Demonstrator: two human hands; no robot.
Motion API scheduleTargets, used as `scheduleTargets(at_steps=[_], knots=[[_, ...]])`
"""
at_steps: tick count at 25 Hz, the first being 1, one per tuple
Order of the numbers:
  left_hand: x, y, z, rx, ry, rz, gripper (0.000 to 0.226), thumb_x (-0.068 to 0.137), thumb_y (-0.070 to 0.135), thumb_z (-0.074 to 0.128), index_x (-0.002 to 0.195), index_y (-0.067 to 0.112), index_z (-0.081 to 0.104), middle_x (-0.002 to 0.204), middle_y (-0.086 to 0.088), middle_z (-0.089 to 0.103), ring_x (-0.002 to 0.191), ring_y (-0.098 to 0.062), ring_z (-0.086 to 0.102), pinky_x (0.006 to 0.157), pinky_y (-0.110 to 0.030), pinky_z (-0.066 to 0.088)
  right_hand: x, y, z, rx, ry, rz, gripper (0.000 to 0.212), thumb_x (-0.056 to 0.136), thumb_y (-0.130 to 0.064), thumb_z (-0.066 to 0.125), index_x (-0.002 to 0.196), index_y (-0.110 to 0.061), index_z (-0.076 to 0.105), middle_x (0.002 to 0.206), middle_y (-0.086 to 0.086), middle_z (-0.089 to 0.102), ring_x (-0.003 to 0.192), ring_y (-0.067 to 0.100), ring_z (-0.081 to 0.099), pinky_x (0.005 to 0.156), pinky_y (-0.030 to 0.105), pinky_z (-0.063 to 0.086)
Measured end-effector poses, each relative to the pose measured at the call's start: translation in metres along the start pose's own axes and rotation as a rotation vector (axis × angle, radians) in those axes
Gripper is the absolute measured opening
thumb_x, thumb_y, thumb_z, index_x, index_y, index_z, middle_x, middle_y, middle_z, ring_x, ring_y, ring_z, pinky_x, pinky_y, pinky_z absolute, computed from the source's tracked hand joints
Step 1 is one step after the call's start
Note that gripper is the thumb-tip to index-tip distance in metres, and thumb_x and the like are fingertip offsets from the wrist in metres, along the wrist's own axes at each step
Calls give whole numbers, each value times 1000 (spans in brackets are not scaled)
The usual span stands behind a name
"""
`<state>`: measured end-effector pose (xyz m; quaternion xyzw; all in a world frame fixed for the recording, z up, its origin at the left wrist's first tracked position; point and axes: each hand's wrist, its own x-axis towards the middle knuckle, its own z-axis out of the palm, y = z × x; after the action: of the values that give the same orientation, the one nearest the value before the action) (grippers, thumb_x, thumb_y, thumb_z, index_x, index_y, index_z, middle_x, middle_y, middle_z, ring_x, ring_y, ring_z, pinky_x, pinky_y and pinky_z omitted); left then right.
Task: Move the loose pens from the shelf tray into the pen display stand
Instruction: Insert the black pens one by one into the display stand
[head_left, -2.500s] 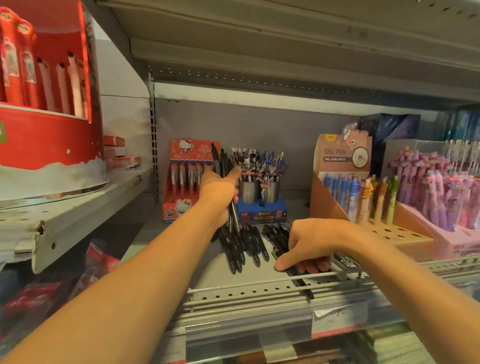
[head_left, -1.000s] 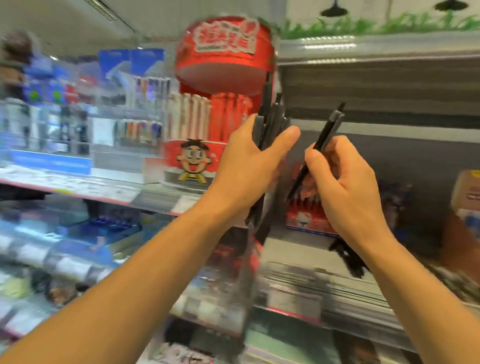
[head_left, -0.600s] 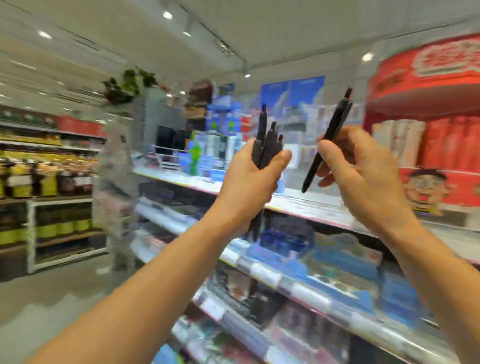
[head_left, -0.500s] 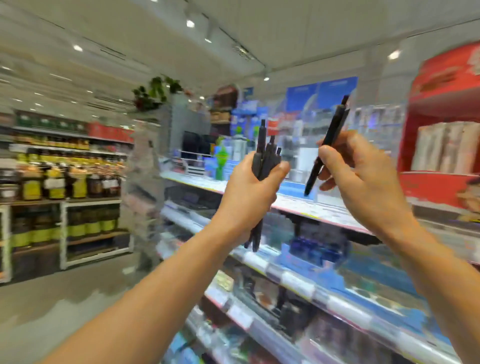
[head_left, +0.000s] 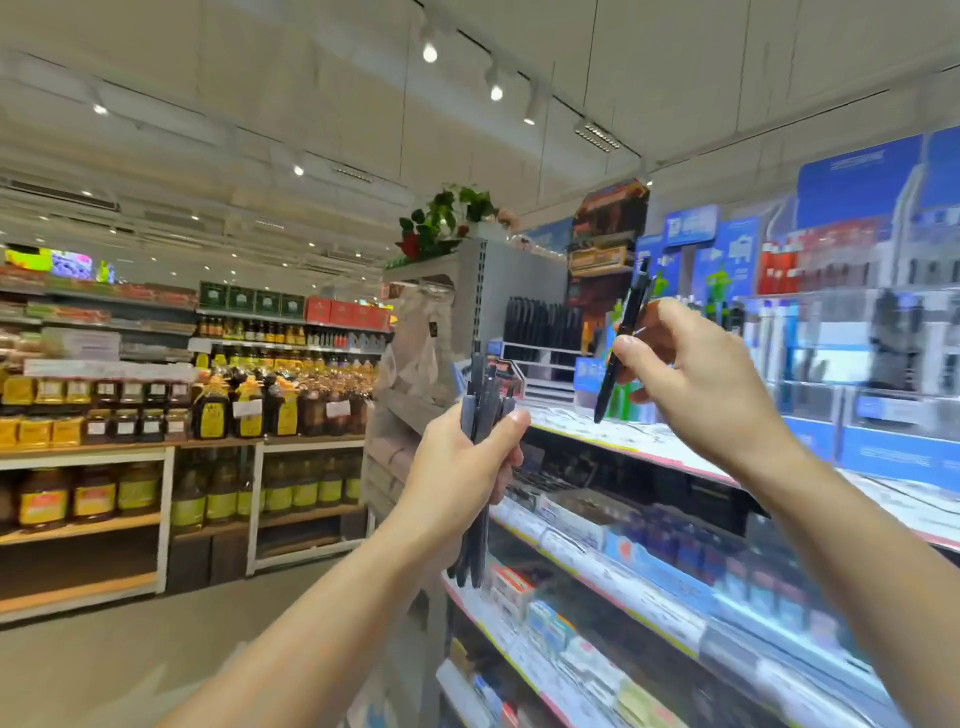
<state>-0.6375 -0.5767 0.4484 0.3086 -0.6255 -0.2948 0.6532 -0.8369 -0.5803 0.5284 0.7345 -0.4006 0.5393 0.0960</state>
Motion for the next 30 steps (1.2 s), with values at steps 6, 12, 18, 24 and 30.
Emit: scheduleTargets(at_steps=[6,12,18,24,30], knots=[[143,-70,-40,57,-7,18,26,99,29,62,83,8,59,53,7,57,44,-11,46,44,-20,40,107,62,98,-61,36,41,22,98,-24,62,85,-7,55,79,14,69,77,37,67,77,53,55],[259,-136,-63,-39,-29,14,22,99,26,61,85,10,55,59,0,55,44,-12,44,43,-23,40,180,116,179,-137,29,90,13,95,-20,67,97,-9,61,85,12,70,83,37,69,80,56,57],[375,-206,-73,-209,-192,25,25,100,27,59,93,3,59,58,1,58,45,-10,43,44,-21,39,241,161,239,-178,124,176,12,93,-14,72,88,-16,61,82,10,74,67,18,75,61,39,64],[478,-241,-75,-367,-378,-5,36,99,33,61,95,-2,63,57,-1,62,45,-12,48,41,-21,41,296,179,288,-23,213,297,12,99,-12,63,87,-11,63,73,0,69,70,17,72,71,45,64],[527,-249,-69,-436,-461,120,32,98,33,62,101,2,64,64,-2,70,48,-11,59,46,-18,47,331,183,310,-70,255,253,4,97,-13,67,99,-12,70,81,4,77,73,21,76,66,36,65]])
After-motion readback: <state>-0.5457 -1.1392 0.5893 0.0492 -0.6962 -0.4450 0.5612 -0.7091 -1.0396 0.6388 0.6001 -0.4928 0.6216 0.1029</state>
